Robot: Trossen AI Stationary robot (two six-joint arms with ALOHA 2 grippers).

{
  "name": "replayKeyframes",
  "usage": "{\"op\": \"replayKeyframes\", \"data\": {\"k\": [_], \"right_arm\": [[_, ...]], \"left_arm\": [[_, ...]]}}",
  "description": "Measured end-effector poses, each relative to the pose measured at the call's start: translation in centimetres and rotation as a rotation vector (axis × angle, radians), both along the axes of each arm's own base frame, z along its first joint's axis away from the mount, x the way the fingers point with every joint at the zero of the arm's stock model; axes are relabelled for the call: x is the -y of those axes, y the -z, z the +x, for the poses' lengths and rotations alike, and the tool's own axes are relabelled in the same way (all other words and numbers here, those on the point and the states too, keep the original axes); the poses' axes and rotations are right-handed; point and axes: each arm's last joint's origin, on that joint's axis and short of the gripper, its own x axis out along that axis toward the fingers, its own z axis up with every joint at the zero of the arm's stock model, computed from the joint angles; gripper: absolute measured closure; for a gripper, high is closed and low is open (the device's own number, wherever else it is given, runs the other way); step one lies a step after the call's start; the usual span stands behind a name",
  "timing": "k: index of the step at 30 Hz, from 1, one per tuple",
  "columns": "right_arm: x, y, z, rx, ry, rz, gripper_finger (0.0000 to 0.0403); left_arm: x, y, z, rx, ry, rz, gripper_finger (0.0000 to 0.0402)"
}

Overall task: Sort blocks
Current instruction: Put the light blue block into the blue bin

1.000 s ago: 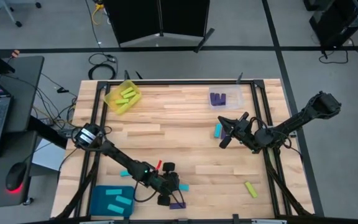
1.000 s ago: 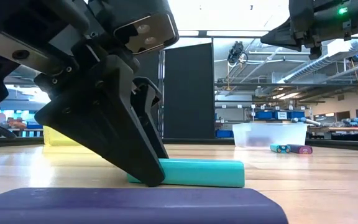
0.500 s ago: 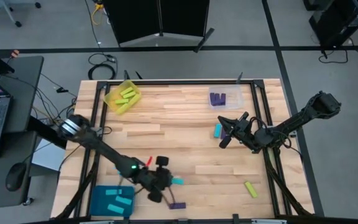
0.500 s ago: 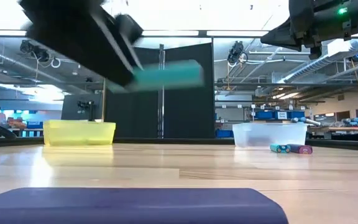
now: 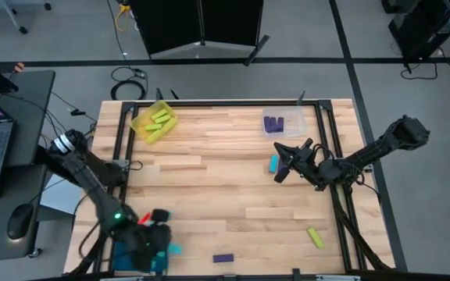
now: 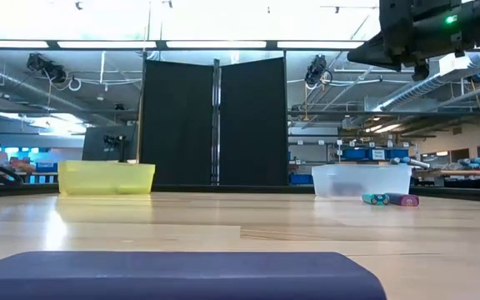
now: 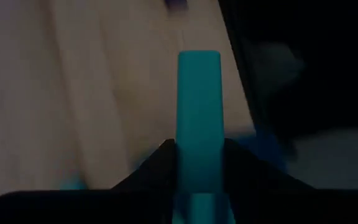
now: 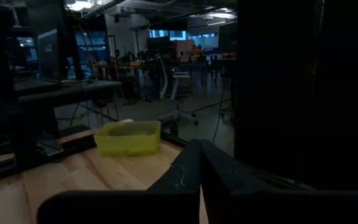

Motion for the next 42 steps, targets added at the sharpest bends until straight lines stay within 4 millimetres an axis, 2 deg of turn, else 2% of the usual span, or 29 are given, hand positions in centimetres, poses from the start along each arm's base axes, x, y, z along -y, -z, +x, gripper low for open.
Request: {"op": "replayKeyframes", "data": {"k": [5, 9, 16, 23, 28, 31, 35, 42], "right_arm": [[0.5, 0.0, 0.1, 0.001, 0.019, -0.001, 0.0391], [0.8, 0.0, 0.3, 0.009, 0.012, 0.003, 0.0391], [0.9, 0.0, 0.4, 0.024, -0.020, 0.014, 0.0391], [0.9, 0.0, 0.4, 0.024, -0.021, 0.014, 0.0391], [0.8, 0.0, 0.4, 0.021, -0.032, 0.011, 0.0391], [0.6, 0.2, 0.4, 0.007, -0.055, 0.017, 0.0391], [0.4, 0.7, 0.8, -0.018, -0.132, 0.067, 0.0391], [-0.7, 0.0, 3.5, -0.132, -0.342, 0.080, 0.0391]], "left_arm": [[0.9, 0.5, -2.6, -0.241, -0.112, -0.104, 0.0291], [1.5, 0.6, -4.4, -0.347, -0.163, -0.115, 0.0291], [1.3, 0.8, -5.2, -0.423, -0.299, -0.105, 0.0288], [1.2, 0.9, -5.2, -0.426, -0.345, -0.098, 0.0168], [1.1, 0.8, -5.0, -0.423, -0.346, -0.103, 0.0119], [0.9, 0.8, -4.7, -0.385, -0.349, -0.089, 0.0114], [0.5, 0.3, -3.7, -0.244, -0.329, -0.038, 0.0118], [-1.2, -1.8, -0.2, 0.083, -0.272, 0.155, 0.0134]]}}
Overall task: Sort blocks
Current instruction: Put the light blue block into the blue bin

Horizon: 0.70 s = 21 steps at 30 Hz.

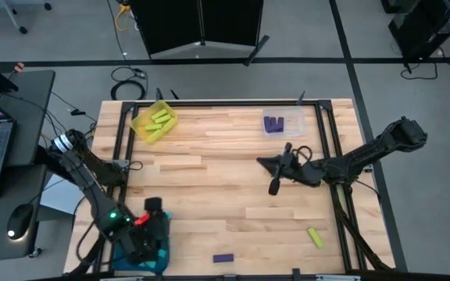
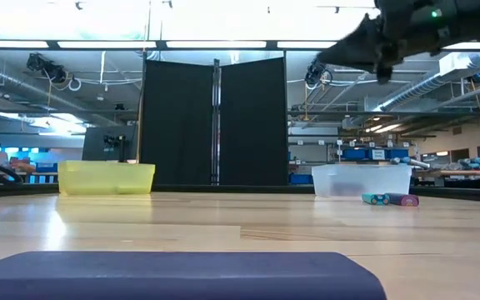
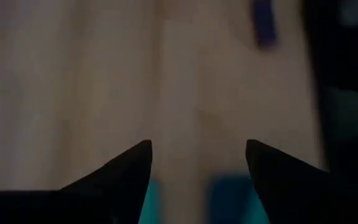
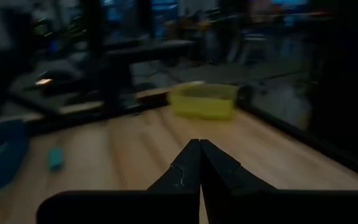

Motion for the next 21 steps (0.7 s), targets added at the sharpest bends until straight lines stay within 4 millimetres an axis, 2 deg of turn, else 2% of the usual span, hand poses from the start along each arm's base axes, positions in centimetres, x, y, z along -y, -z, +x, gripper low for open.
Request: {"op": "replayKeyframes", "data": {"k": [4, 9, 16, 21], "right_arm": [[-0.8, 0.2, 2.1, -0.091, -0.050, -0.025, 0.0391], [-1.5, 1.2, 4.1, -0.297, -0.030, 0.005, 0.0391], [-2.9, 1.6, 4.9, -0.542, 0.012, 0.056, 0.0376], [-3.9, 0.9, 4.6, -0.568, -0.040, 0.061, 0.0367]], "left_arm": [[-1.8, -0.7, 2.0, 0.140, -0.049, 0.183, 0.0141], [-4.1, -0.9, 4.3, 0.212, -0.118, 0.323, 0.0145], [-6.8, 0.0, 7.5, 0.247, -0.103, 0.358, 0.0145], [-9.2, 1.9, 9.5, 0.243, -0.001, 0.260, 0.0145]]}}
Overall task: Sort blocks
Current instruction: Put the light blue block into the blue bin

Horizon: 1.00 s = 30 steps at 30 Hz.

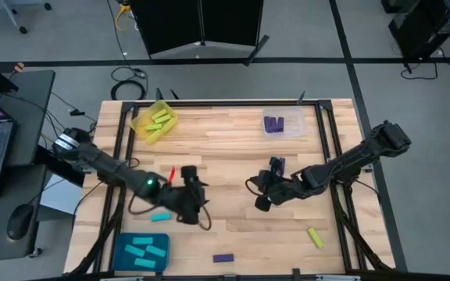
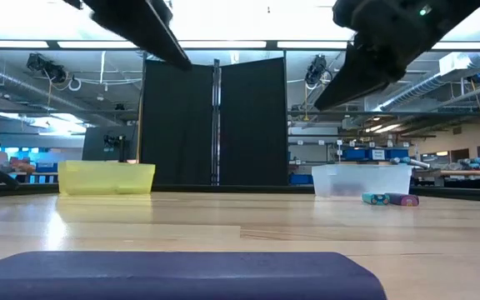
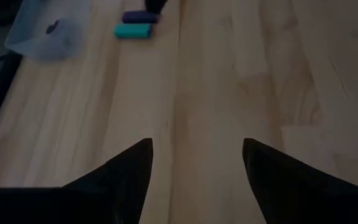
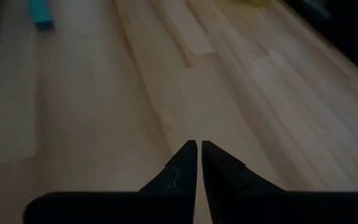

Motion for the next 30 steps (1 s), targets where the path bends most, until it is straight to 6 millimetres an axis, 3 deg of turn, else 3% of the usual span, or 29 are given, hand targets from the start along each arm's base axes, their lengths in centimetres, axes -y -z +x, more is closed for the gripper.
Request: {"op": "replayKeyframes", "data": {"k": [4, 9, 13, 16, 24, 30], "right_arm": [[0.0, -0.2, -0.6, -0.014, 0.026, 0.043, 0.0363], [1.3, 0.5, -1.7, -0.080, 0.218, 0.069, 0.0356], [2.5, 1.1, -2.4, -0.125, 0.365, 0.107, 0.0335], [2.9, 1.1, -2.2, -0.127, 0.368, 0.138, 0.0314], [3.2, -1.1, 2.1, 0.117, -0.007, 0.152, 0.0264], [4.1, 0.6, 6.3, 0.133, -0.137, 0.093, 0.0241]], "left_arm": [[-2.1, 1.1, 1.0, 0.034, -0.018, -0.005, 0.0145], [-4.2, 2.0, 1.5, 0.041, -0.055, -0.011, 0.0145], [-5.1, 2.4, 1.6, 0.023, -0.027, -0.022, 0.0145], [-5.9, 2.5, 1.3, 0.019, -0.007, -0.030, 0.0145], [-8.0, 1.7, -1.8, 0.139, -0.054, -0.065, 0.0145], [-8.6, 1.2, -5.0, 0.141, -0.129, -0.135, 0.0145]]}}
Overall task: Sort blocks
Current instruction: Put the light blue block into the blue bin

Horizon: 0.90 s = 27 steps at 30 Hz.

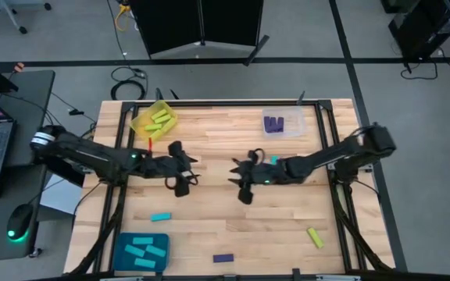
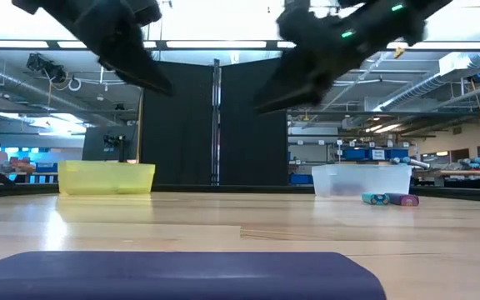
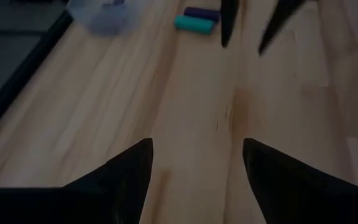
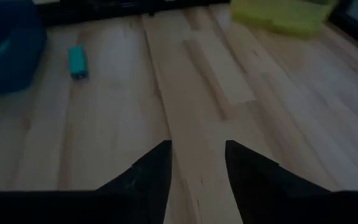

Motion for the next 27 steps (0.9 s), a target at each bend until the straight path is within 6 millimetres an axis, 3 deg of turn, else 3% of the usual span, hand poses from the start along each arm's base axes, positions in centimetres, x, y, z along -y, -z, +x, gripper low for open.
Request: {"op": "replayKeyframes", "data": {"k": [8, 17, 27], "right_arm": [[-0.1, 1.9, 7.2, -0.007, -0.134, -0.066, 0.0222], [-1.2, 2.9, 12.9, 0.033, -0.321, -0.073, 0.0215], [-4.2, 5.4, 19.8, 0.084, -0.471, -0.060, 0.0204]], "left_arm": [[0.1, 0.7, -3.0, -0.178, -0.088, -0.093, 0.0145], [1.1, 1.6, -4.7, -0.351, -0.057, -0.170, 0.0145], [0.5, -2.1, -8.0, -0.072, -0.130, -0.192, 0.0145]]}}
